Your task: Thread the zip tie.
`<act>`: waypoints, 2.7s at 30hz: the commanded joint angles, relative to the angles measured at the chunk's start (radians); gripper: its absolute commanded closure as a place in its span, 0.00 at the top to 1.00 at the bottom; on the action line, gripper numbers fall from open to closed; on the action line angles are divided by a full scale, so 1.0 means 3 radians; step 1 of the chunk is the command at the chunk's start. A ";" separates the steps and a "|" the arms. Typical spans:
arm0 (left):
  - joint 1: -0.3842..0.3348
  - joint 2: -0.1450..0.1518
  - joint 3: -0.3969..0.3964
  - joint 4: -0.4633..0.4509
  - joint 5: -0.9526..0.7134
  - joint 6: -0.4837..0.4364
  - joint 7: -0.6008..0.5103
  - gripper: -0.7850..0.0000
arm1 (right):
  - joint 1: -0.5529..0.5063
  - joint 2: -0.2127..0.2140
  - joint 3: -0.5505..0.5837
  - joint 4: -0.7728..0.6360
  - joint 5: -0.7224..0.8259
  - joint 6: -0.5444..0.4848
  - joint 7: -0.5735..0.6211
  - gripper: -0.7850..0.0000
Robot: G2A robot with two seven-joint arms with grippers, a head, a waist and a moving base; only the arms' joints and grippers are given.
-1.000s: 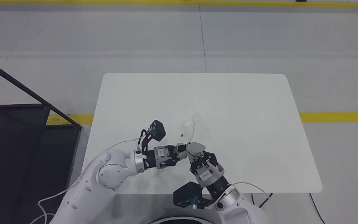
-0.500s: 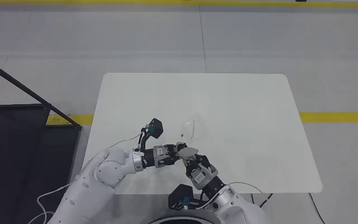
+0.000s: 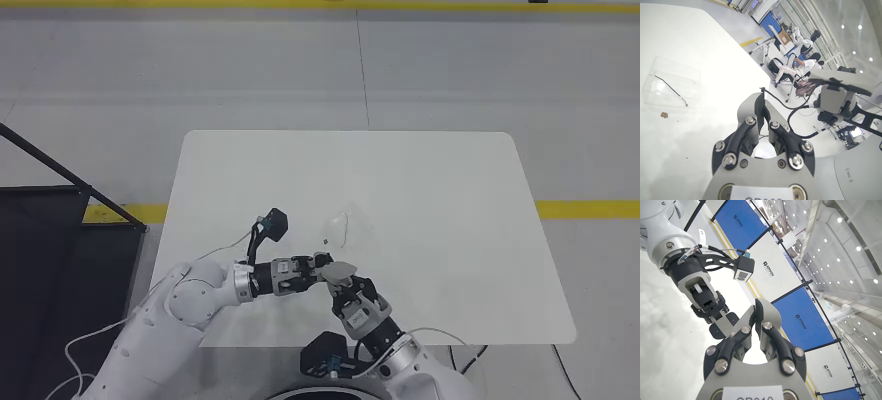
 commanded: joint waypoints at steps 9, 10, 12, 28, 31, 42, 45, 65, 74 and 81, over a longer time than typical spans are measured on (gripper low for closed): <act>-0.0099 0.0010 0.0084 0.0088 -0.0391 0.0015 -0.0383 0.00 | -0.0017 -0.0027 -0.0056 0.0032 -0.0132 0.0316 0.0073 0.00; -0.0114 0.0012 0.0093 0.0097 -0.0436 0.0023 -0.0436 0.00 | -0.0015 -0.0032 -0.0072 0.0041 -0.0154 0.0350 0.0085 0.00; -0.0141 0.0015 0.0114 0.0116 -0.0542 0.0043 -0.0545 0.00 | -0.0008 -0.0042 -0.0099 0.0052 -0.0198 0.0408 0.0118 0.00; -0.0329 0.0034 0.0226 0.0274 -0.1304 0.0088 -0.1240 0.00 | 0.0019 -0.0126 -0.0267 0.0139 -0.0657 0.0873 0.0490 0.00; -0.0351 0.0035 0.0239 0.0295 -0.1367 0.0091 -0.1298 0.00 | 0.0040 -0.0147 -0.0306 0.0164 -0.0729 0.0884 0.0571 0.00; -0.0363 0.0035 0.0227 0.0338 -0.1369 0.0111 -0.1174 0.00 | 0.0063 -0.0168 -0.0305 0.0130 -0.0596 0.0536 0.0474 0.00; -0.0362 0.0034 0.0224 0.0340 -0.1351 0.0117 -0.1129 0.00 | 0.0038 -0.0164 -0.0267 0.0108 -0.0561 0.0498 0.0417 0.00; -0.0213 0.0039 0.0109 0.0200 -0.0672 0.0151 -0.0450 0.00 | -0.0057 -0.0153 -0.0192 0.0094 -0.0518 0.0209 0.0251 0.00; -0.0183 0.0037 0.0096 0.0173 -0.0636 0.0166 -0.0347 0.00 | -0.0012 -0.0174 -0.0225 0.0140 -0.0508 0.0209 0.0293 0.10; -0.0183 0.0037 0.0088 0.0181 -0.0644 0.0166 -0.0339 0.00 | 0.0014 -0.0187 -0.0232 0.0148 -0.0476 0.0172 0.0319 0.32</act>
